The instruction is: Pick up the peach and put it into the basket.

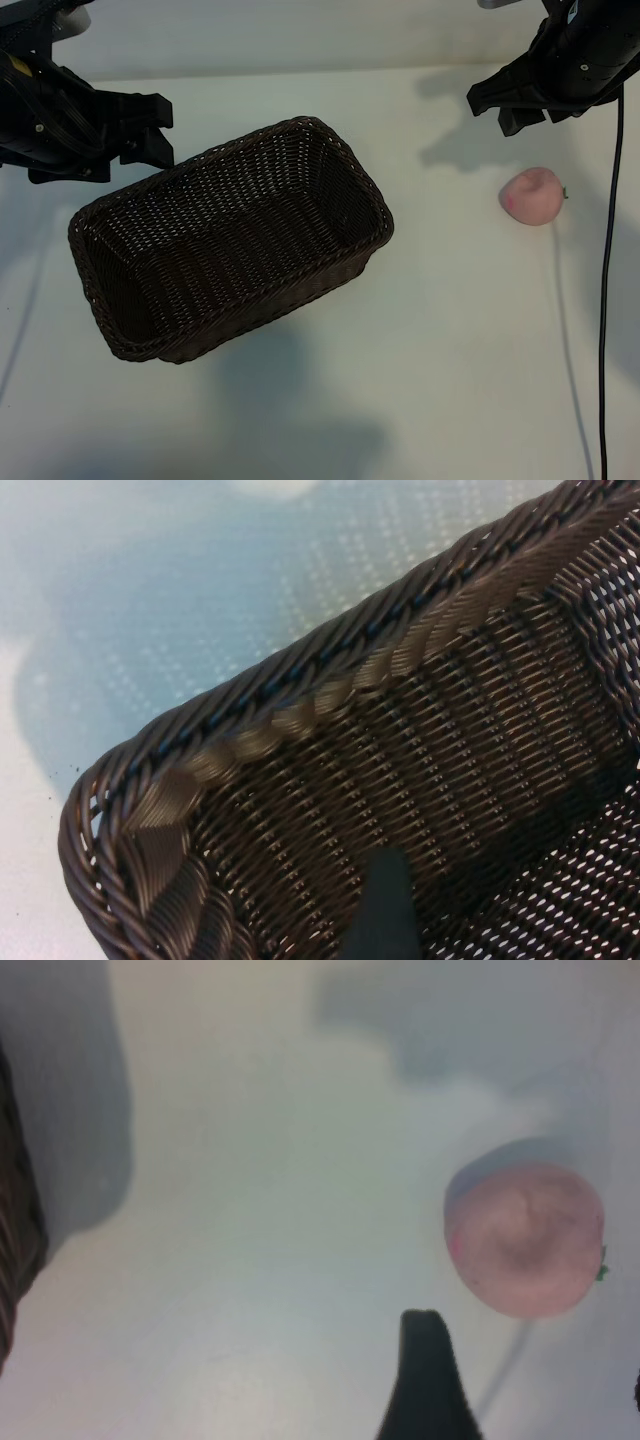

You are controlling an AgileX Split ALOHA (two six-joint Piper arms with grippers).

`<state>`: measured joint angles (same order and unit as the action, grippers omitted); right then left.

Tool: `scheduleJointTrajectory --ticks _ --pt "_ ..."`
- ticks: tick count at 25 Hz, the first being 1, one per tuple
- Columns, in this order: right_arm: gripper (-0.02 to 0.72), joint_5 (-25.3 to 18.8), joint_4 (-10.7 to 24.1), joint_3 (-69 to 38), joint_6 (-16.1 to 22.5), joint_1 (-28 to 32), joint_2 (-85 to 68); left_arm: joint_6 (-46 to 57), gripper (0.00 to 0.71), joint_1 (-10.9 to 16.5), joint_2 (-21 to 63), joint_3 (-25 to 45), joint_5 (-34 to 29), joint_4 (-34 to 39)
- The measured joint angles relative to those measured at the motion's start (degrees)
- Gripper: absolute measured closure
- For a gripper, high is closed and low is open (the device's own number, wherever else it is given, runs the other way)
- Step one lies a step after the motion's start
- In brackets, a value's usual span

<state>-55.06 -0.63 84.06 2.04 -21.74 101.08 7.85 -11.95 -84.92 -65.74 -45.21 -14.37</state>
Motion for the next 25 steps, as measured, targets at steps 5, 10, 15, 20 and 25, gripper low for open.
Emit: scheduleJointTrajectory --ticks 5,10,15,20,25 --pt "0.219 0.0 0.0 0.0 0.0 0.0 0.0 0.1 0.120 0.0 0.0 0.0 0.0 0.0" --pt "0.219 0.0 0.0 0.0 0.0 0.0 0.0 0.1 0.120 0.0 0.0 0.0 0.0 0.0" --pt "0.219 0.0 0.0 0.0 0.1 0.0 0.0 0.1 0.120 0.0 0.0 0.0 0.0 0.0" --pt "0.219 0.0 0.0 0.0 0.1 0.0 0.0 0.1 0.120 0.0 0.0 0.0 0.0 0.0" --pt "0.219 0.0 0.0 0.0 0.0 0.0 0.0 0.1 0.120 0.0 0.0 0.0 1.1 0.0"
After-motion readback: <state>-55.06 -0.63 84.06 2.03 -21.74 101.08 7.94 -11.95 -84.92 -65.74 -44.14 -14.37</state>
